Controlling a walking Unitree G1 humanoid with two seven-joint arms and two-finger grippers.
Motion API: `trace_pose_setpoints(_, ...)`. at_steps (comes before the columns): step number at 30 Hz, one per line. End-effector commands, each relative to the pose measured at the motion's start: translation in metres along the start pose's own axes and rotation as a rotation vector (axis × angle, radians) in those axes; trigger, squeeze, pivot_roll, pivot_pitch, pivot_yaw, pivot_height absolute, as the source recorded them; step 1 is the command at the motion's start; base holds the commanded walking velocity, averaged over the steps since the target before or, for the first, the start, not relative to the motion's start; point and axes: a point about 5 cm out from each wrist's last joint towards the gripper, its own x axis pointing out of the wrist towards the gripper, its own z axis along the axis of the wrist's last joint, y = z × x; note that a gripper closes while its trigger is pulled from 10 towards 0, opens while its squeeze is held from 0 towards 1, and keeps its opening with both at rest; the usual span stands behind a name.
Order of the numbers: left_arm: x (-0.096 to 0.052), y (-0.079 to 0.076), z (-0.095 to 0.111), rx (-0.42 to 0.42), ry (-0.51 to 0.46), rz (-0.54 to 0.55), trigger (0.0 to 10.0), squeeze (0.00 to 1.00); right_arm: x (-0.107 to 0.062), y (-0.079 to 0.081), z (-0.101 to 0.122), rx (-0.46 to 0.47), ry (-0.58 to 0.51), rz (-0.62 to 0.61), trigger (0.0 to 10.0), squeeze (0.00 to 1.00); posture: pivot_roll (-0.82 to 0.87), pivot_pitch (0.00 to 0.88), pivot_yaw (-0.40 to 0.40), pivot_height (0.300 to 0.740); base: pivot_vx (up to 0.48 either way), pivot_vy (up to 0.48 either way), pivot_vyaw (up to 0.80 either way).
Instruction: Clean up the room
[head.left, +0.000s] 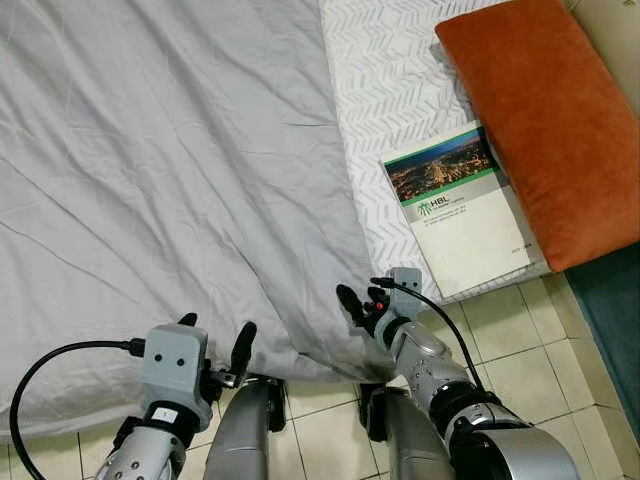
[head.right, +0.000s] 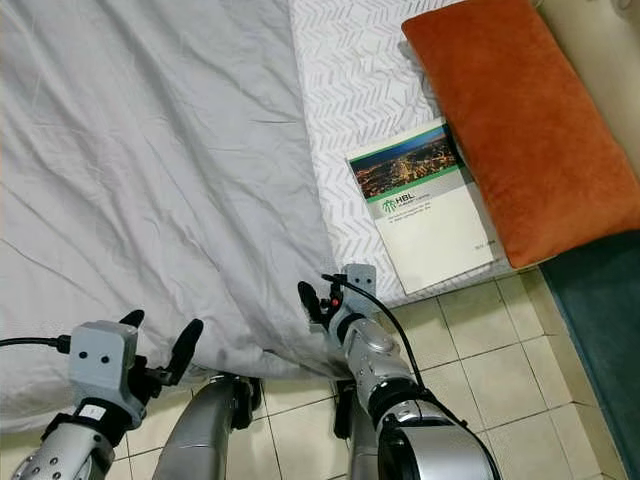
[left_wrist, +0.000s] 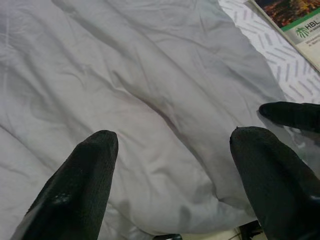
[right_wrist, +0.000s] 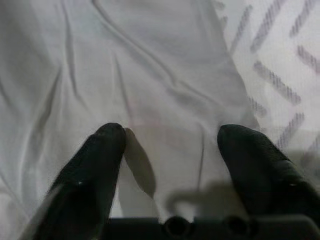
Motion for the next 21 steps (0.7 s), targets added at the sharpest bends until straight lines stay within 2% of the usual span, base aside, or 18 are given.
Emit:
trace_pose_setpoints(1,-0.004,0.001,-0.005,0.008,0.039,0.007,10.0,0.0,-0.007,-0.002,-0.027,0.052,0.092,-0.039,0.0,0.0,0.15,0.709,-0.014,0.74,0.0,0.0,0.0)
trace_pose_setpoints(7,-0.005,0.003,-0.006,0.022,0.045,0.012,10.0,0.0,-0.011,-0.01,-0.031,0.019,0.112,-0.071,0.0,0.0,0.16,0.708,-0.012,0.74,0.0,0.0,0.0)
trace_pose_setpoints(9,-0.005,0.003,-0.007,0.021,0.047,0.015,10.0,0.0,-0.015,-0.021,-0.03,-0.018,0.116,-0.103,0.0,0.0,0.15,0.708,-0.019,0.74,0.0,0.0,0.0)
trace_pose_setpoints(12,-0.004,0.002,-0.007,0.019,0.047,0.014,10.0,0.0,-0.017,-0.027,-0.029,-0.036,0.114,-0.117,0.0,0.0,0.14,0.706,-0.023,0.74,0.0,0.0,0.0)
trace_pose_setpoints(21,0.005,-0.015,-0.009,-0.016,0.031,-0.02,10.0,0.0,-0.025,-0.048,-0.023,-0.087,0.099,-0.212,0.0,0.0,0.09,0.698,-0.048,0.74,0.0,0.0,0.0)
